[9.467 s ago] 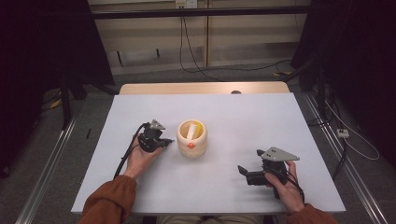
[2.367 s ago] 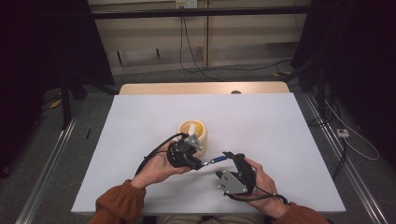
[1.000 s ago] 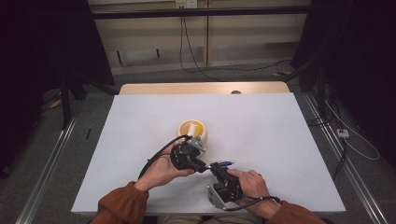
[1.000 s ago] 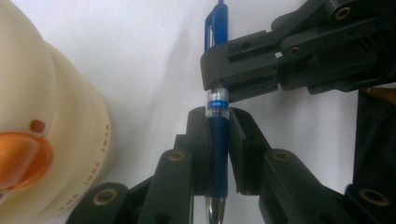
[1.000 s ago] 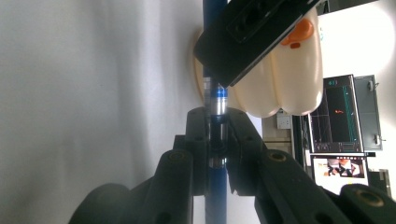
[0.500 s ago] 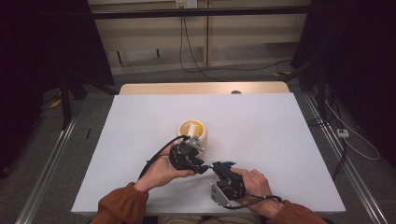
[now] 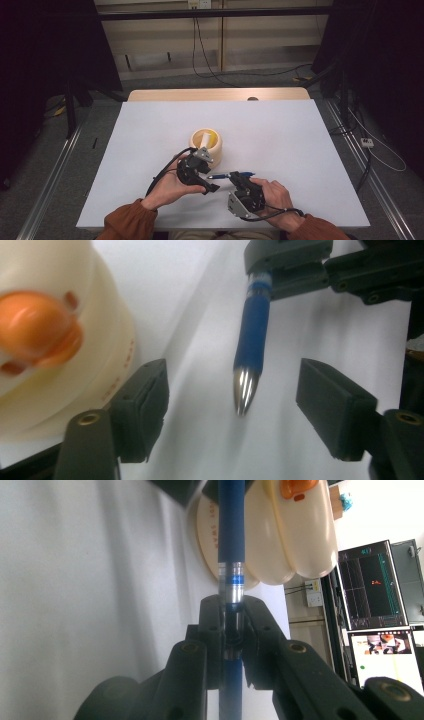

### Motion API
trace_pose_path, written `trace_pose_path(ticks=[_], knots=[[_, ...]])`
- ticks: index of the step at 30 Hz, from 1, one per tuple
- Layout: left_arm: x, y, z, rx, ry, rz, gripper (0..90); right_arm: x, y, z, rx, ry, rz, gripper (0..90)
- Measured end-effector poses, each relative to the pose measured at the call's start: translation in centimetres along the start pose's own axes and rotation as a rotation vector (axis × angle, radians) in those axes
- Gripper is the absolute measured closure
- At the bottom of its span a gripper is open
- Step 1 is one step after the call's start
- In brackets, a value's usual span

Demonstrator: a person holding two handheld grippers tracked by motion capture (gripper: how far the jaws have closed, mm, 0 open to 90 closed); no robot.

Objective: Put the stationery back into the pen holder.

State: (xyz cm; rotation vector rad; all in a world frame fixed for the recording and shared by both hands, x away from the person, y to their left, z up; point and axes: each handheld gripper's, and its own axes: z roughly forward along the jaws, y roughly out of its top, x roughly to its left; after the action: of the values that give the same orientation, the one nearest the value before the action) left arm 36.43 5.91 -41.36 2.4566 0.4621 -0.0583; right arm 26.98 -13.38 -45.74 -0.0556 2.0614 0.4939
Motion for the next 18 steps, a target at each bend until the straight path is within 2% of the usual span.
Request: trace_pose_path(ticks=[2, 4, 5, 8, 9, 10, 12, 18], knots=[[-0.2, -0.2, -0.3, -0.001, 0.023, -0.013, 26.9, -0.2, -0.1, 0.0, 0.002, -0.001, -0.004, 81.1], [-0.5, -0.6, -0.6, -0.013, 0.029, -0.02, 23.4, -0.1, -0.2, -0.1, 0.011, -0.002, 0.026, 81.0], [-0.6, -0.8, -0.7, -0.021, 0.035, -0.016, 21.1, -0.3, -0.3, -0.1, 0.009, -0.009, 0.01, 81.0], [-0.7, -1.3, -1.0, -0.033, 0.065, -0.007, 17.3, -0.4, -0.5, -0.2, 0.024, 0.0, 0.054, 81.0], [-0.7, -1.4, -1.1, -0.04, 0.077, -0.002, 15.8, -0.6, -0.6, -0.1, 0.013, -0.002, 0.036, 81.1], [-0.7, -1.6, -1.2, -0.061, 0.089, -0.007, 15.1, -0.7, -0.6, -0.1, 0.013, -0.001, 0.041, 81.1], [-0.5, -2.0, -1.5, -0.072, 0.113, 0.007, 15.3, -0.9, -0.8, -0.2, 0.015, 0.004, 0.067, 81.0], [0.2, -3.5, -2.4, -0.114, 0.159, -0.014, 12.6, -1.7, -1.4, -0.2, 0.009, 0.009, 0.161, 81.0]])
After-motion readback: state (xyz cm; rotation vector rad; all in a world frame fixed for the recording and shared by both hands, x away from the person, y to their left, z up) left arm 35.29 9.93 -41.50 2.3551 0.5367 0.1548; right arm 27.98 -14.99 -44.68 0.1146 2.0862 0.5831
